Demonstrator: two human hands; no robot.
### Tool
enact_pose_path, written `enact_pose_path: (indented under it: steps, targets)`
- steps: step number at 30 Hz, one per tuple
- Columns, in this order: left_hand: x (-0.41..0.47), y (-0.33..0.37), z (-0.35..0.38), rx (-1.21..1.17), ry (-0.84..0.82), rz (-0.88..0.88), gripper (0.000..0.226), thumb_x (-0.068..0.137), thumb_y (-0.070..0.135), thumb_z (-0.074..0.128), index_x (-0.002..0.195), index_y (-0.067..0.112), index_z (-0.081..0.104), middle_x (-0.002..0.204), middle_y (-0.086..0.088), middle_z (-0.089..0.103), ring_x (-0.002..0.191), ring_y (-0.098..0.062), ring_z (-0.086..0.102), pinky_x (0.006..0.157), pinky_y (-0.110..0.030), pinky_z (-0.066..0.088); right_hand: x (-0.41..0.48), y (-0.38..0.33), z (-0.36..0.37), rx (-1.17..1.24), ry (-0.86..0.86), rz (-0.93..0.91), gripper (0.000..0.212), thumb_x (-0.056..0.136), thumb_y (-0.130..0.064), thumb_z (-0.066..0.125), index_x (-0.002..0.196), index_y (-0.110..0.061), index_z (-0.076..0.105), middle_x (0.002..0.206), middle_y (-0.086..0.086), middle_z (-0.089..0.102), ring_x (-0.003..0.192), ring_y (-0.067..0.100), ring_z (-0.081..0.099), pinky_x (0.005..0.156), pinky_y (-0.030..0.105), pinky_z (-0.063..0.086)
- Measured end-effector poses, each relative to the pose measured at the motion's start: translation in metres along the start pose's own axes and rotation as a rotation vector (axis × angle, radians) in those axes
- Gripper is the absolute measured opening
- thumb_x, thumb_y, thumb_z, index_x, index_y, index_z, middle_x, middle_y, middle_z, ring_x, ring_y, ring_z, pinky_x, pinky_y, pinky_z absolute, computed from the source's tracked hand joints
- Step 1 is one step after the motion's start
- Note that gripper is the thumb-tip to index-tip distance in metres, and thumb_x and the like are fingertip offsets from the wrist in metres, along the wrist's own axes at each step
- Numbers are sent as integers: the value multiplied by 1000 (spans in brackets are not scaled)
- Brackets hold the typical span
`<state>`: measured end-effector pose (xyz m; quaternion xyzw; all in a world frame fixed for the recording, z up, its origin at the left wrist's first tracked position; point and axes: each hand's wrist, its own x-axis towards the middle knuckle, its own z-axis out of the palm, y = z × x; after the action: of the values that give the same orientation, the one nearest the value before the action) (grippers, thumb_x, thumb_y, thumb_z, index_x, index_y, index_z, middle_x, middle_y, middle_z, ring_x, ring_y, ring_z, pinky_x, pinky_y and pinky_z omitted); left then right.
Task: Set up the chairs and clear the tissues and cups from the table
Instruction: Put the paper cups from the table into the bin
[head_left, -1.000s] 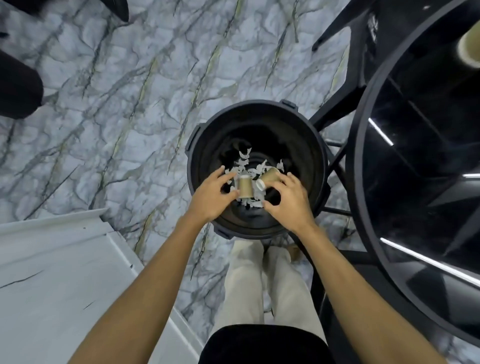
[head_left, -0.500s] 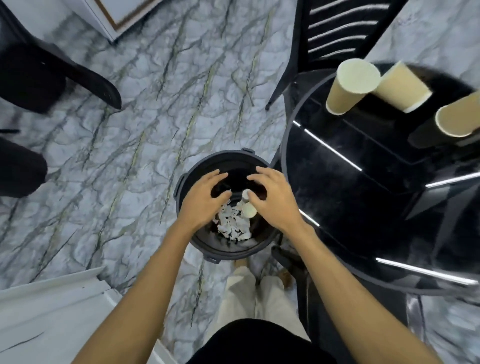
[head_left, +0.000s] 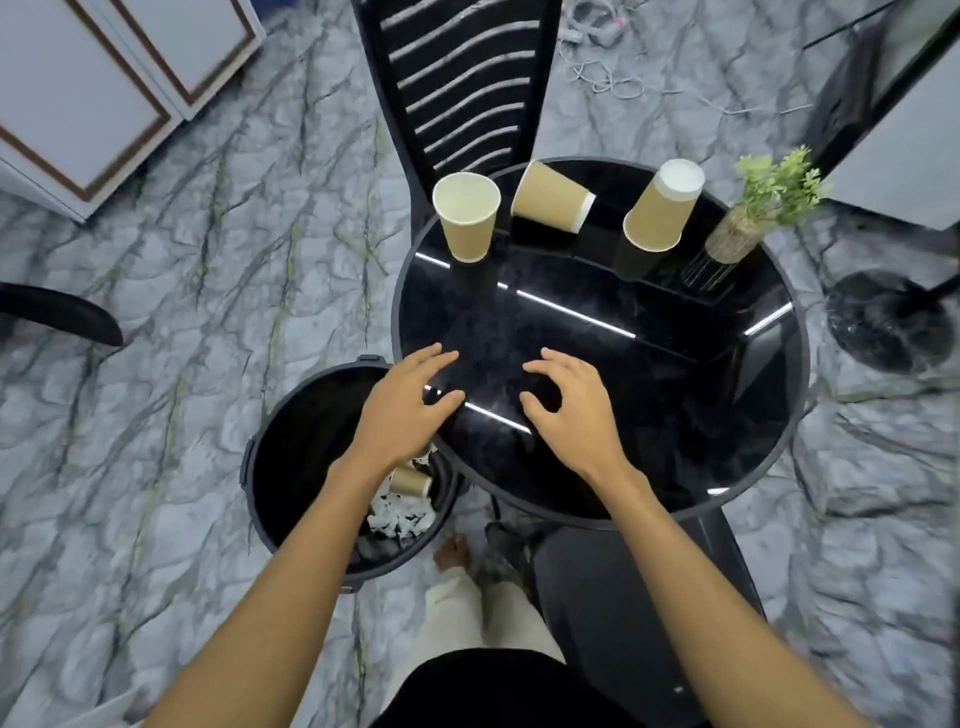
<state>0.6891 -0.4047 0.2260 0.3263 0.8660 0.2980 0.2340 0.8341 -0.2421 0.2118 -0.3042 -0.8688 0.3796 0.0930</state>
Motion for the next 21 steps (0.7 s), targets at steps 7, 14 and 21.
enact_pose_path:
  steps: [7,14,21]
  targets:
    - [26,19,5,32,24,32,50,93,37,60,142,34,48,155,14,36,140,-6,34,95,-9,25,24,12,-20,40,24,7,36,89,-30,65,125,-26,62,144,-7,49,138,11,33,112,30,24]
    - [68,19,-8,-17,183,13,42,92,34,62,134,30,57,146,13,48,135,-6,42,112,-34,35,75,19,-33,67,32,17,36,89,-29,64,125,-27,61,146,-7,47,139,11,31,113,32,24]
    - [118,27,-20,-194,415,165,35,89,12,67,123,20,66,136,8,57,129,-4,49,110,-25,37,138,24,-29,63,47,45,37,88,-27,65,125,-27,61,147,-8,45,139,10,31,106,20,18]
